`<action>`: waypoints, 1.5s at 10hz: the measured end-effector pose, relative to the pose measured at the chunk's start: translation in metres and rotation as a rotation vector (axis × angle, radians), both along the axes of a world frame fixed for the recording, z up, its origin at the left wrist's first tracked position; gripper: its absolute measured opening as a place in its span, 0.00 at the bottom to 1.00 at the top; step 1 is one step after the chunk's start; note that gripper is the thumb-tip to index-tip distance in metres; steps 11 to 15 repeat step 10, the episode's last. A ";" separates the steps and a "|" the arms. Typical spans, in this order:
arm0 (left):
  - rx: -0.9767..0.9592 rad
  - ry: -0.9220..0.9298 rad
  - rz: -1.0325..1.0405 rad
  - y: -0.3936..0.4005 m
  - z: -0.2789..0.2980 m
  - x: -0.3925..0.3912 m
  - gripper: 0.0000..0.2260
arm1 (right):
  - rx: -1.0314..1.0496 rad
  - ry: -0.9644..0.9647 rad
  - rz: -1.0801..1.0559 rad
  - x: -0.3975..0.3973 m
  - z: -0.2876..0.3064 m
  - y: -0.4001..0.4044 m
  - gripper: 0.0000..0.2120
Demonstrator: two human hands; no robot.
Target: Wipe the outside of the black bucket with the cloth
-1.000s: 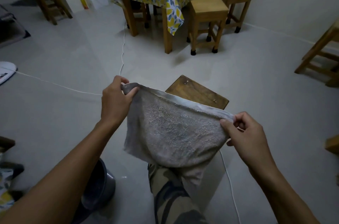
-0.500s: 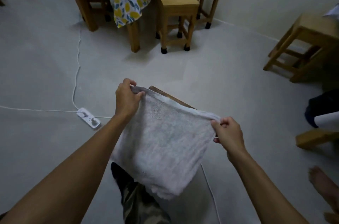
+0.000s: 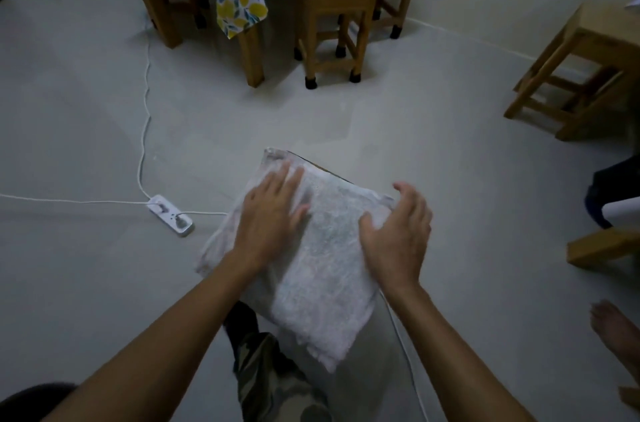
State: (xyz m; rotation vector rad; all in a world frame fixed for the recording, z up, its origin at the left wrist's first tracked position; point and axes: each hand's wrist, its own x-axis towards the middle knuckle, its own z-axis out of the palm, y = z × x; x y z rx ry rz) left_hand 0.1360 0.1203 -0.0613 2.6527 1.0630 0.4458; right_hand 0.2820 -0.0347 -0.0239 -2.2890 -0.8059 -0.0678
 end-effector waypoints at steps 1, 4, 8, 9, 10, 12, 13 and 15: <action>0.056 0.147 0.009 -0.033 -0.014 -0.013 0.26 | -0.235 -0.162 0.277 -0.033 -0.028 0.011 0.30; 0.069 0.211 0.126 -0.048 -0.025 -0.018 0.24 | -0.469 -0.186 0.349 -0.045 -0.063 0.010 0.28; -0.182 0.313 0.127 -0.086 0.013 -0.019 0.24 | -0.555 -0.076 0.462 -0.037 -0.042 0.003 0.29; -0.155 0.284 0.153 -0.120 0.033 -0.036 0.19 | -0.603 -0.002 0.496 -0.047 -0.015 -0.009 0.28; -0.145 0.269 0.250 -0.145 0.046 -0.065 0.14 | -0.573 -0.027 0.588 -0.073 0.008 -0.028 0.23; -0.145 0.269 0.250 -0.145 0.046 -0.065 0.14 | -0.573 -0.027 0.588 -0.073 0.008 -0.028 0.23; -0.145 0.269 0.250 -0.145 0.046 -0.065 0.14 | -0.573 -0.027 0.588 -0.073 0.008 -0.028 0.23; -0.145 0.269 0.250 -0.145 0.046 -0.065 0.14 | -0.573 -0.027 0.588 -0.073 0.008 -0.028 0.23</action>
